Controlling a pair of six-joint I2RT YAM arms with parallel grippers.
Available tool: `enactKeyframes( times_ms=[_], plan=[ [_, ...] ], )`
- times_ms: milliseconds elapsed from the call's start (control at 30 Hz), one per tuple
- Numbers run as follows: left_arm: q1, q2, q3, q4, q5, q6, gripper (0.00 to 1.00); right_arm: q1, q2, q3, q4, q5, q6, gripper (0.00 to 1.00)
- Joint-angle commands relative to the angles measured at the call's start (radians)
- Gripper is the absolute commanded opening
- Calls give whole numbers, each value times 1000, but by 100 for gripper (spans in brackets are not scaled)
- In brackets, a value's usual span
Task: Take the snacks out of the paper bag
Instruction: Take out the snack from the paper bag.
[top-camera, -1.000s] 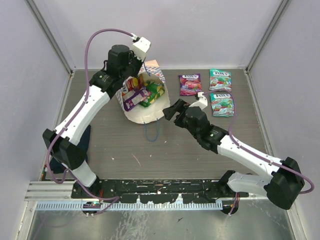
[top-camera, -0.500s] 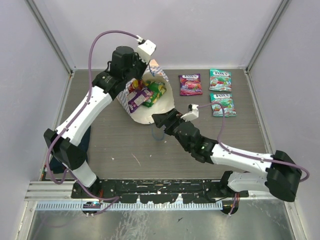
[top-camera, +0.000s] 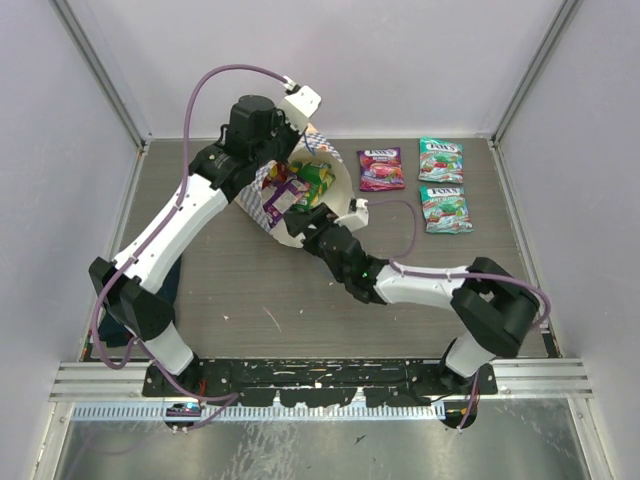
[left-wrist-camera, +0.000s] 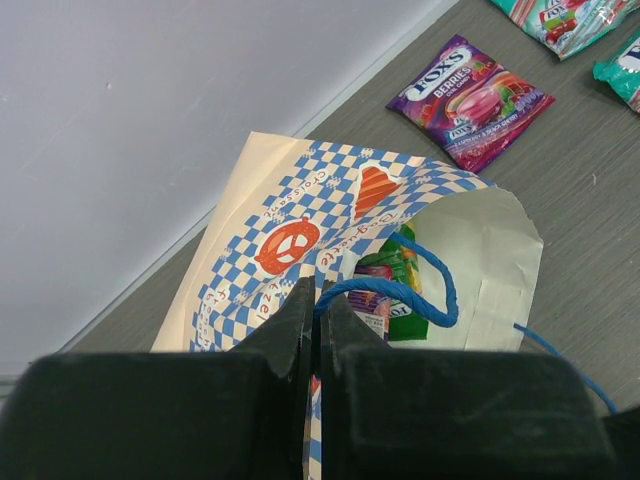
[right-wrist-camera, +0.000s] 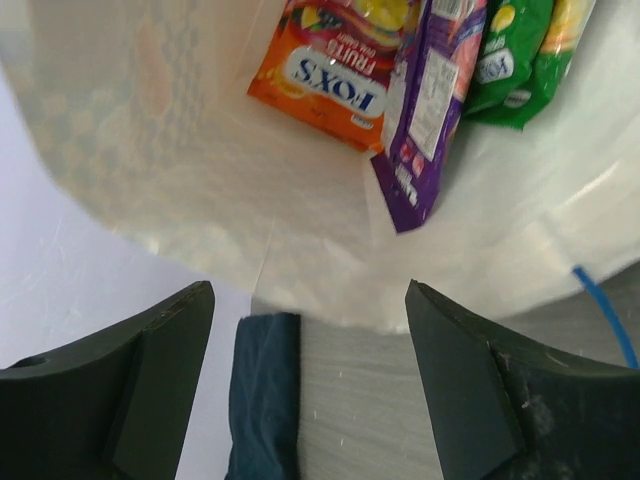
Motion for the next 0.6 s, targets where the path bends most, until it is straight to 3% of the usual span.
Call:
enactKeyframes(
  times_ms=[0,233,567],
  plan=[
    [-7,-56,31,54,16,23,0,-110,112,142,-85,-116,53,83],
    [-11,-51,38,49,15,27,0,-201,403,382,-148,-364,27,74],
    [-11,-40,44,45,-1,41,0,-202,625,648,-233,-403,16,67]
  ],
)
